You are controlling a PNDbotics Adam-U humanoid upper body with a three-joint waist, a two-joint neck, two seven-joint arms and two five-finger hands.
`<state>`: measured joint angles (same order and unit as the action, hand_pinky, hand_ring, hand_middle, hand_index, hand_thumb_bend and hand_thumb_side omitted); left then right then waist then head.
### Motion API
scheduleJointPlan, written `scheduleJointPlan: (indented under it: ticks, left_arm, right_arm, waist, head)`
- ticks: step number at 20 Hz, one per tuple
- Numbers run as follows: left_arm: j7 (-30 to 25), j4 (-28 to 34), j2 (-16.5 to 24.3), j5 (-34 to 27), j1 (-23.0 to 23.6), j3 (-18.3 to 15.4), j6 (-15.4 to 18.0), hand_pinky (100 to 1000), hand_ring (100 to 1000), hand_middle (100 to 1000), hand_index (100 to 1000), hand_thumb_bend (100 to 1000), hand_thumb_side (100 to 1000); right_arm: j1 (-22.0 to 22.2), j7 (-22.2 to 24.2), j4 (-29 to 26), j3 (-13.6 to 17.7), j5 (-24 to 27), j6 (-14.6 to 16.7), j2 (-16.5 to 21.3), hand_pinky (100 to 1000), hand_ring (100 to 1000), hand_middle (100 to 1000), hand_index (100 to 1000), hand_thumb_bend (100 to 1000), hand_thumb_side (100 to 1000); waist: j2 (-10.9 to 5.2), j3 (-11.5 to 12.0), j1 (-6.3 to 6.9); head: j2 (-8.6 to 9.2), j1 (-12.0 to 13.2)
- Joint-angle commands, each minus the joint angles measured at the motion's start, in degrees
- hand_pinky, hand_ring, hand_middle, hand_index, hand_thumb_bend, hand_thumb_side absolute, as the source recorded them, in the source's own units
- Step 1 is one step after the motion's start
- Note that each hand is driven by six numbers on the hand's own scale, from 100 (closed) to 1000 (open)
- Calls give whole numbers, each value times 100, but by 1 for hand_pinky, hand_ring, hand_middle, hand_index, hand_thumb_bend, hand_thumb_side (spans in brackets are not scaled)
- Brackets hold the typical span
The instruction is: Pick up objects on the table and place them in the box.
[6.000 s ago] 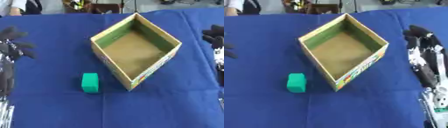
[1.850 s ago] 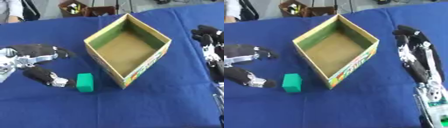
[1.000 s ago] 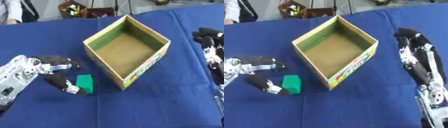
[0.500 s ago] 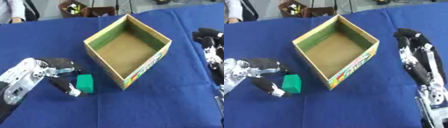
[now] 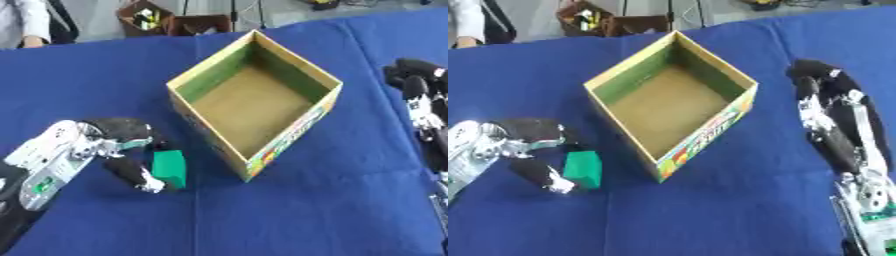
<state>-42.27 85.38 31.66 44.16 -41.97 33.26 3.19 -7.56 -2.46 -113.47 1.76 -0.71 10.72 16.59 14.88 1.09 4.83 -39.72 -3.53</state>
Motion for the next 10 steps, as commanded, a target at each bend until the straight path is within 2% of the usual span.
scheduleJointPlan:
  ticks: [1, 5, 10]
  left_arm:
    - [160, 111, 36, 108, -92, -32, 47, 634, 766, 664, 844, 582, 850]
    - [312, 140, 24, 207, -67, -2, 69, 582, 723, 612, 802, 512, 835]
    - [563, 200, 8, 299, -61, -16, 51, 454, 614, 502, 694, 282, 801]
  right_arm:
    - [-23, 14, -112, 28, -28, -16, -1, 857, 827, 657, 788, 100, 575]
    - [-27, 9, -112, 34, -56, -33, -13, 858, 827, 657, 790, 100, 574]
    - [-25, 2, -112, 40, -69, -52, -24, 860, 828, 657, 792, 100, 576]
  waist:
    - [-63, -4, -15]
    - [-49, 1, -11]
    - [-40, 3, -16]
  head:
    - [17, 30]
    - [16, 29]
    - [24, 26]
